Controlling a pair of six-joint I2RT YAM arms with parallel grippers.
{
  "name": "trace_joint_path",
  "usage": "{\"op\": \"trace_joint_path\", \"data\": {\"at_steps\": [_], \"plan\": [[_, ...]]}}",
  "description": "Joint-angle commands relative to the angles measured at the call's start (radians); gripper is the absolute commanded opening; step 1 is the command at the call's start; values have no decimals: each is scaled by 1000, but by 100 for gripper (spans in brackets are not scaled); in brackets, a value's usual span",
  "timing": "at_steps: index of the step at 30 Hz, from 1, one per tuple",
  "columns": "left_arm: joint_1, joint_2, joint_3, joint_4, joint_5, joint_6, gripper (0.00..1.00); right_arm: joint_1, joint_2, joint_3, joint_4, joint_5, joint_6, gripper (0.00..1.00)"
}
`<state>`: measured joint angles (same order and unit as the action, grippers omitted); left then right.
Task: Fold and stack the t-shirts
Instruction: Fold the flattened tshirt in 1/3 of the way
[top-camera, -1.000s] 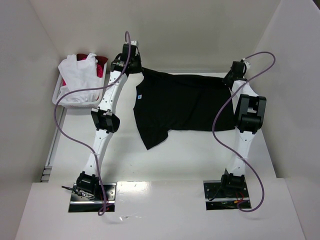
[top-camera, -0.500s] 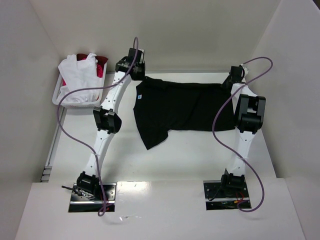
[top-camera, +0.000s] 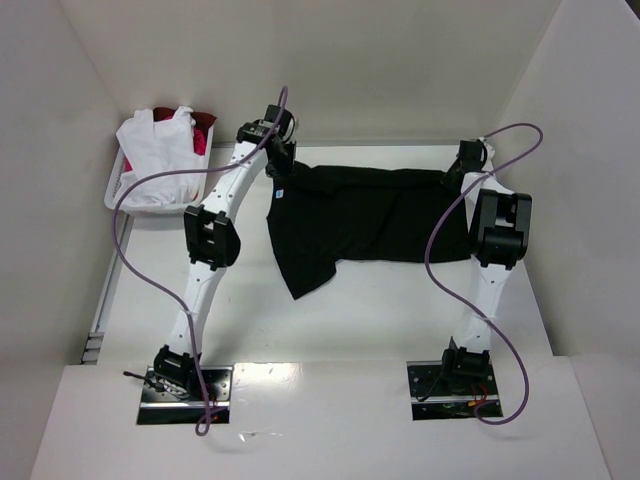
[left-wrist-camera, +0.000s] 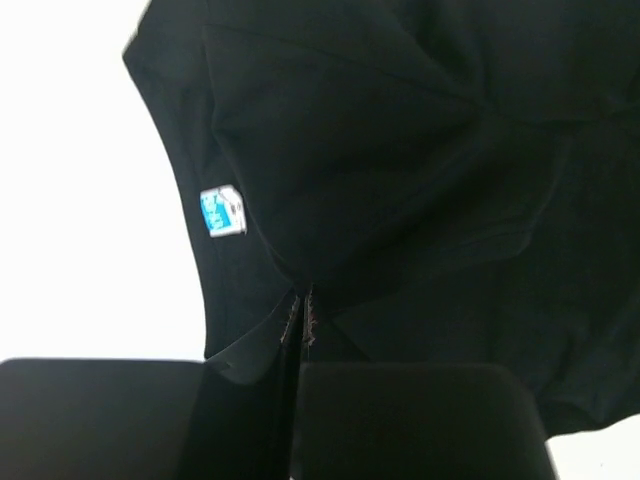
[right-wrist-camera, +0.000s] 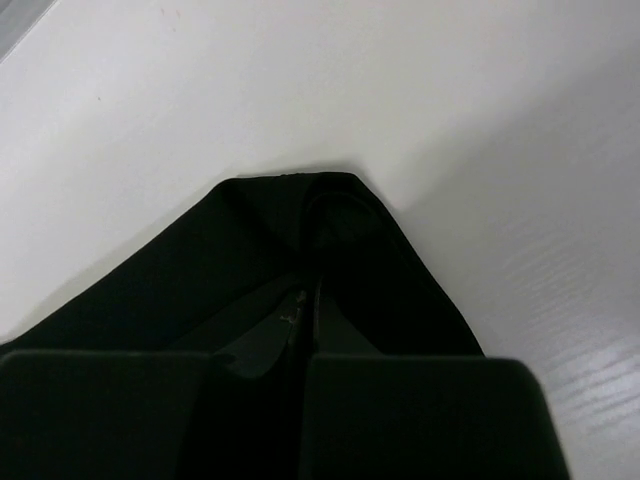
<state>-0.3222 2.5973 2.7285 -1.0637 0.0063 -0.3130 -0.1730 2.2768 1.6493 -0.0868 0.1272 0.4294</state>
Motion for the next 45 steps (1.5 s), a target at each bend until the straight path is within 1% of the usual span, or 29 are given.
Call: {"op": "trace_joint_path", "data": {"at_steps": [1,3,4,6,8,9,13,15,20,23,24,25,27,29,32,33,35,36,37,38,39,40,41,42,43,45], "plan": [[-2,-77,-53,-22,8,22,0,-10,-77,-35,25,29,2,0],[-2,-101,-87,-22,8,22,0,-10,-77,-45,25,41,2,0],[-2,-101,-130,-13,8,22,0,-10,-77,-45,25,42,2,0],[-2,-147,-189,31,21,22,0,-20,-77,-45,25,42,2,0],[-2,-183,-274,80,35,22,0,-29,-77,-45,16,42,2,0],[-2,-222,-365,128,35,22,0,-29,-77,-45,6,42,2,0],[-2,-292,-530,203,44,11,0,-29,-77,-34,-5,32,2,0],[-2,-301,-555,214,44,11,0,-29,-77,-34,-16,23,2,0],[-2,-290,-555,225,35,11,0,-29,-68,-9,-73,11,11,0],[-2,-269,-526,225,35,2,0,-29,-88,-46,-73,-1,20,1],[-2,-260,-515,225,44,2,5,-29,-98,-46,-73,-11,20,3],[-2,-250,-503,225,44,2,31,-29,-99,-46,-73,-11,20,4],[-2,-241,-488,225,54,2,39,-29,-108,-46,-99,-21,20,11],[-2,-241,-442,225,43,2,52,-29,-120,-46,-111,-32,20,15],[21,-209,-371,225,43,-8,62,-29,-132,-46,-123,-55,20,19],[38,-189,-340,216,43,-18,64,-29,-148,-46,-123,-55,20,19],[48,-158,-229,205,54,-29,69,-29,-174,-46,-134,-80,20,18],[63,-117,-181,188,66,-29,69,-29,-183,-57,-143,-80,20,15],[75,-93,-127,176,76,-38,69,-29,-203,-75,-143,-80,20,11],[75,-65,-2,162,86,-38,70,-29,-212,-85,-127,-80,20,11],[75,-4,66,134,86,-49,70,-29,-212,-85,-116,-71,20,11],[86,30,135,119,99,-60,72,-29,-224,-95,-116,-70,20,10],[86,64,204,105,112,-69,72,-29,-224,-95,-116,-70,20,10],[95,110,282,102,127,-87,75,-29,-224,-95,-125,-70,20,10],[95,110,272,117,142,-87,75,-29,-224,-95,-136,-70,9,10],[104,147,299,108,155,-100,75,-29,-212,-95,-148,-70,9,10]]}}
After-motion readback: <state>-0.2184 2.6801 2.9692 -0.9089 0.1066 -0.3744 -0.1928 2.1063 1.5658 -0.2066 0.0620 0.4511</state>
